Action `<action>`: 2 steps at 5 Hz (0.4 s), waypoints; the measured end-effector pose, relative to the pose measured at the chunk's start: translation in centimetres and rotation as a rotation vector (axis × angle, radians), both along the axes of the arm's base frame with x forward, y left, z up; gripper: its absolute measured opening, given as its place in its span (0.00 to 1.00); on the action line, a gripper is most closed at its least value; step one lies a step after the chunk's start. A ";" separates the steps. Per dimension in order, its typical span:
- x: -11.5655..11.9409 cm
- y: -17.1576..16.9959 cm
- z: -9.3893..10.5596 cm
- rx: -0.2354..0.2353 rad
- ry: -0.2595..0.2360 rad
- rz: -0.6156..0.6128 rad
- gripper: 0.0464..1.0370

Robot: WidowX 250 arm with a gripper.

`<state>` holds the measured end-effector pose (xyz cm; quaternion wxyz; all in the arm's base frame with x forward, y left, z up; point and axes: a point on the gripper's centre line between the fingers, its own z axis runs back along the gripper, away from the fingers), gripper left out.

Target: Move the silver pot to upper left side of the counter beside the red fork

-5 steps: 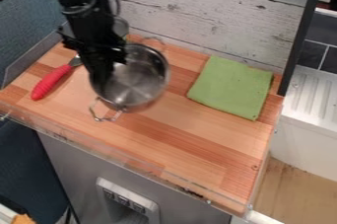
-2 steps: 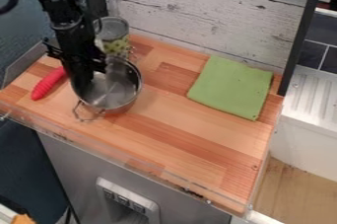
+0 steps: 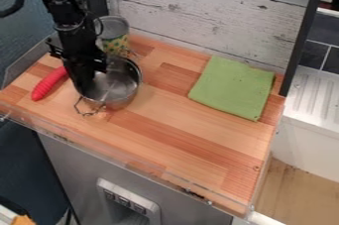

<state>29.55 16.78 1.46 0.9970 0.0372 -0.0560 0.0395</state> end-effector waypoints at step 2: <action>0.1 0.0 4.0 0.035 -0.055 -0.062 0.84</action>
